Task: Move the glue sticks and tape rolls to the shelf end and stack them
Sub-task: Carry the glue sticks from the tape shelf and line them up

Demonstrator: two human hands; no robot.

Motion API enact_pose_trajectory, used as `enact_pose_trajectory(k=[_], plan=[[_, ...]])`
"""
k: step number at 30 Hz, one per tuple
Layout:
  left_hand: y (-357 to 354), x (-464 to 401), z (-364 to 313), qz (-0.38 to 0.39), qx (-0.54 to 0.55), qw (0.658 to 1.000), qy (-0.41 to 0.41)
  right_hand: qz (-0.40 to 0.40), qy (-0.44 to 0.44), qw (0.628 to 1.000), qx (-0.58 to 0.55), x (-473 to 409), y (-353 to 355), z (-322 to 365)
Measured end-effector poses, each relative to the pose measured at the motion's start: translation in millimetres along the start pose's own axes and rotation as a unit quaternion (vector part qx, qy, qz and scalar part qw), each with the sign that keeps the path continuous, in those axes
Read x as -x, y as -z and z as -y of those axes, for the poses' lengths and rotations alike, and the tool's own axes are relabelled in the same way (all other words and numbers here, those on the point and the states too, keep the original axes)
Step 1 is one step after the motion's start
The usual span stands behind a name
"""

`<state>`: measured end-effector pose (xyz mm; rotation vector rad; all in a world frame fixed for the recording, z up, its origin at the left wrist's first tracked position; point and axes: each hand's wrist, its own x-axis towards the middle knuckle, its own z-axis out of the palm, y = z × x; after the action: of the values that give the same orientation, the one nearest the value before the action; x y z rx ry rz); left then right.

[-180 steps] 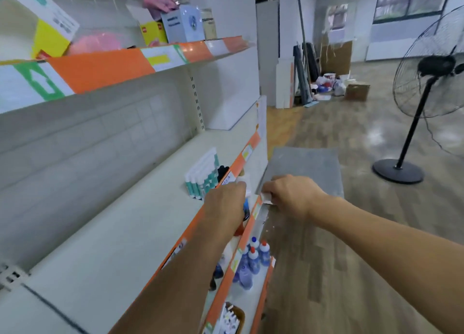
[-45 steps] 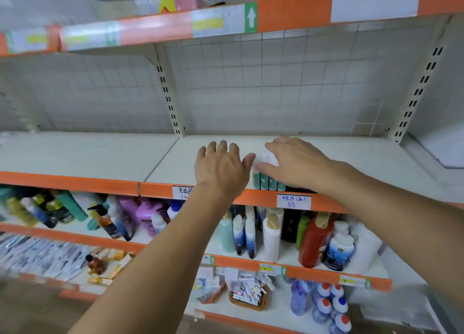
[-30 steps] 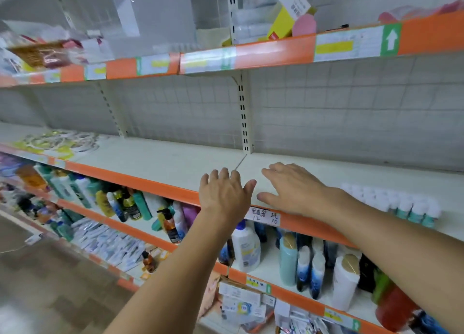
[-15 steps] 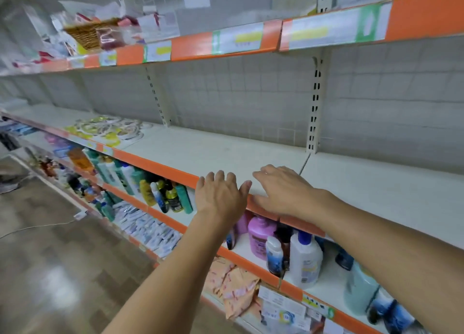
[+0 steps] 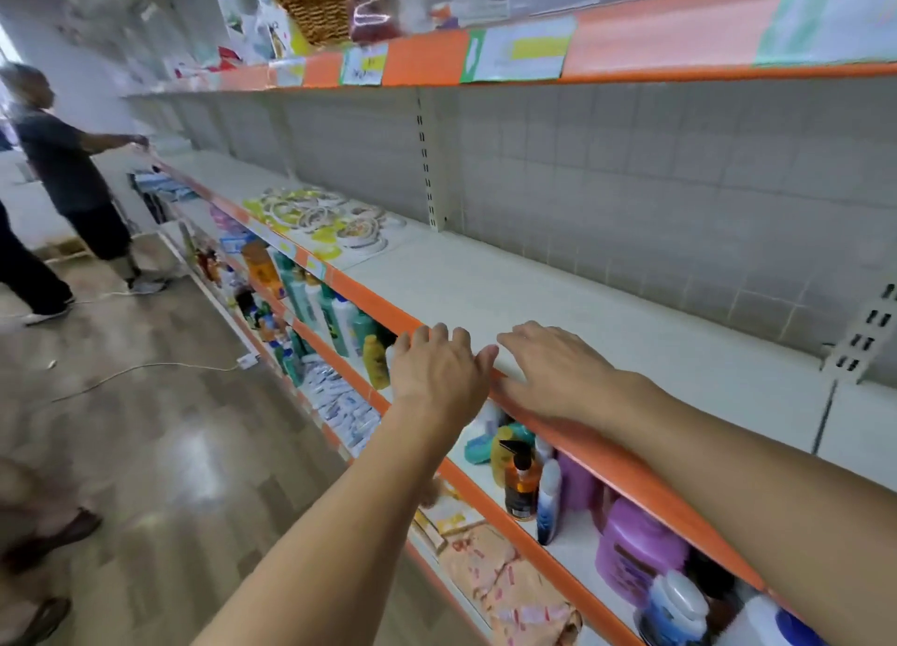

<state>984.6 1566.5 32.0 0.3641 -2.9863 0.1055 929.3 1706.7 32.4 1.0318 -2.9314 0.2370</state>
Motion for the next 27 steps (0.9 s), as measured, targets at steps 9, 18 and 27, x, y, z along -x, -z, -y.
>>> enact_pose_trajectory(k=[9, 18, 27], plan=[[-4, -86, 104, -0.009, -0.017, 0.998, 0.057, 0.011, 0.06, 0.998, 0.008, -138, -11, 51], [-32, -167, 227, 0.005, -0.014, 0.998, 0.068, 0.024, 0.067, 0.997, -0.003, -265, -40, 116], [-39, -248, 346, 0.005, -0.012, 0.999, 0.04, 0.001, 0.042, 0.998, -0.039, -383, -60, 192]])
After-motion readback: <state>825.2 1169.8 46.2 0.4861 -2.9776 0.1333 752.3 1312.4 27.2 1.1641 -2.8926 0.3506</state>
